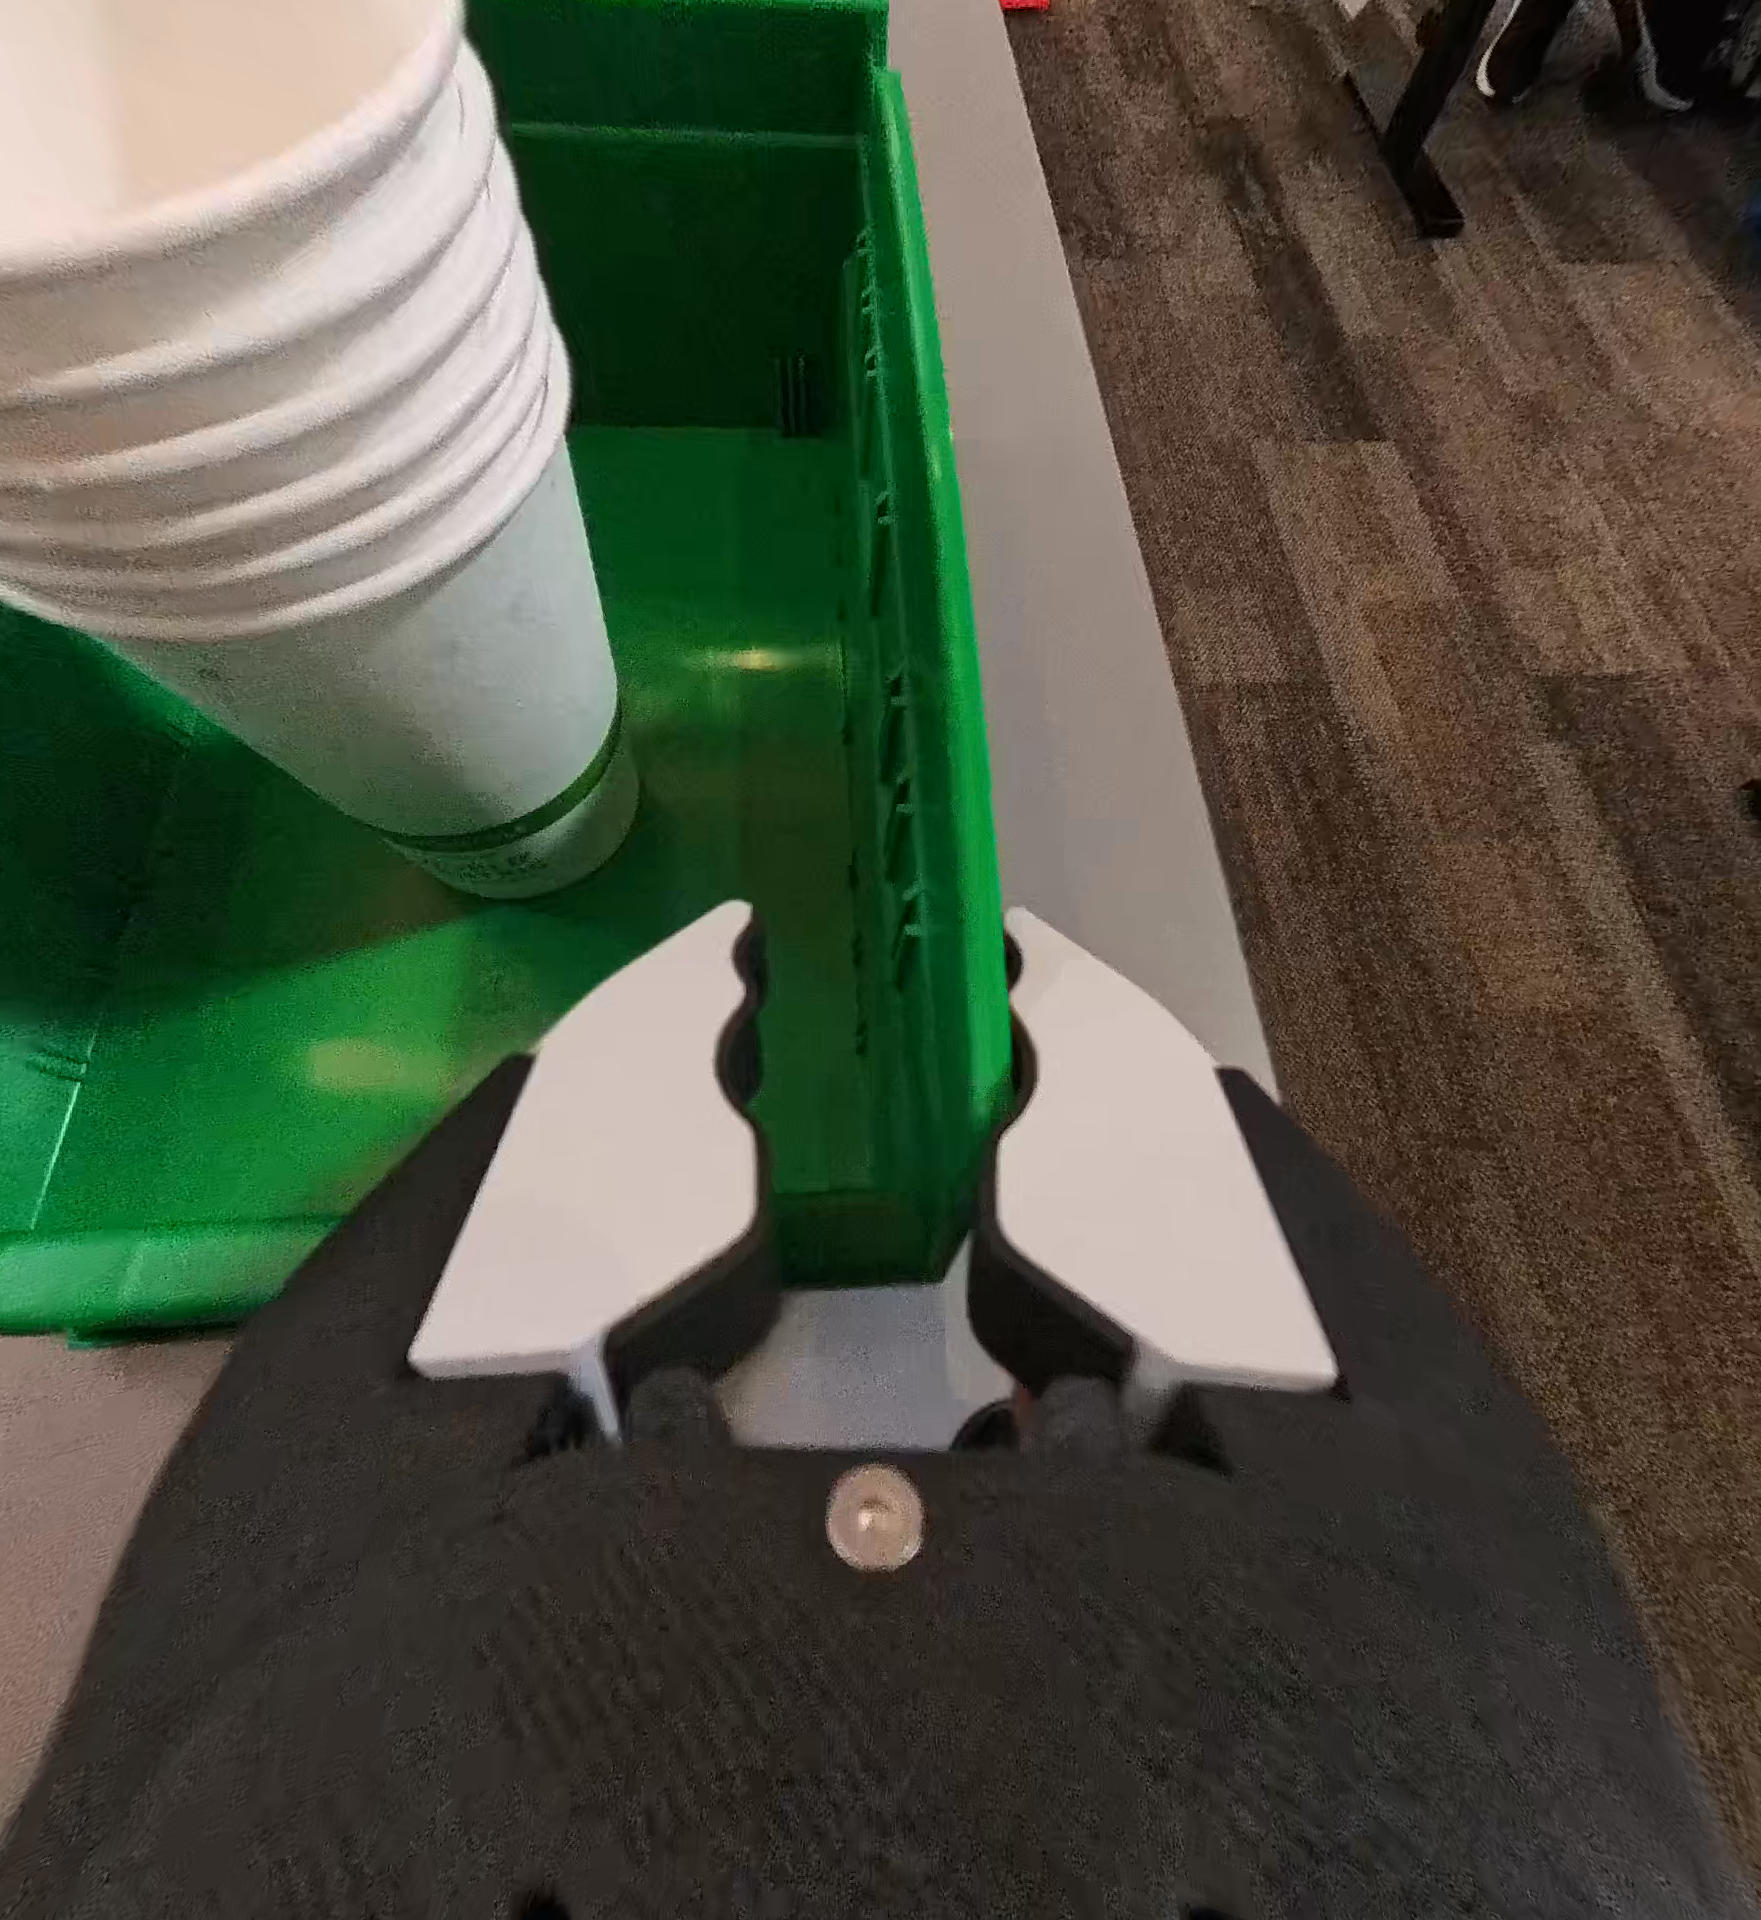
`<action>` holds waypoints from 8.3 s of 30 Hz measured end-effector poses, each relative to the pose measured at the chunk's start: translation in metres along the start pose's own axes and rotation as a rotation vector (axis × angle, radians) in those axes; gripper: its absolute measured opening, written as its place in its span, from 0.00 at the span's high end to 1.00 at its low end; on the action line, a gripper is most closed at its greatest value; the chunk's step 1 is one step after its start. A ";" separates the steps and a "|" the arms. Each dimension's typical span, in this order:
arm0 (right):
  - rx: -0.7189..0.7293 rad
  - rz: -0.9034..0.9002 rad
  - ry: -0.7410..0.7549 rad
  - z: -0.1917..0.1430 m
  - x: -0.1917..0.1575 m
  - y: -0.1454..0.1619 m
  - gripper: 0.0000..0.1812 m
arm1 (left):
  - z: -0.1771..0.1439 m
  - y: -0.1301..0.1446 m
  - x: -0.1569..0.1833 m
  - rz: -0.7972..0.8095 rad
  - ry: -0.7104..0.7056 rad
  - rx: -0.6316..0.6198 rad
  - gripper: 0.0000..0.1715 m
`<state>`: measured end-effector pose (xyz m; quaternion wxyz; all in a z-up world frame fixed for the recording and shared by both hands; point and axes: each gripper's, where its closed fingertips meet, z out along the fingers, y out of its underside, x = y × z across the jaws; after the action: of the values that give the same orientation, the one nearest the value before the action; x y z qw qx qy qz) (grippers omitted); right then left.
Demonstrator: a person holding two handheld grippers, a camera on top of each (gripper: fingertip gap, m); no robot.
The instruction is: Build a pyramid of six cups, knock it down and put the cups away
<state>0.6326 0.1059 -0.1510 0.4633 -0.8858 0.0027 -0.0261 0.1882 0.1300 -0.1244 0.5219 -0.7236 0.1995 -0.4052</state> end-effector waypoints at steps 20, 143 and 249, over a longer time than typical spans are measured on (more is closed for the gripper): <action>-0.104 0.059 -0.160 0.007 -0.005 0.007 0.92 | -0.016 -0.001 -0.012 -0.052 -0.044 0.022 0.80; 0.211 0.051 -1.010 -0.096 -0.518 -0.073 0.62 | -0.243 -0.166 0.036 0.554 -0.787 -0.056 0.96; 0.345 0.220 -1.189 -0.093 -0.387 -0.062 0.83 | -0.290 -0.030 -0.161 0.278 -1.217 -0.041 0.97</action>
<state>0.2400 0.0760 -0.0637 0.5217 -0.6561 -0.1685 0.5186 -0.1419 0.0836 -0.1204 0.5757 -0.8020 -0.0337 0.1554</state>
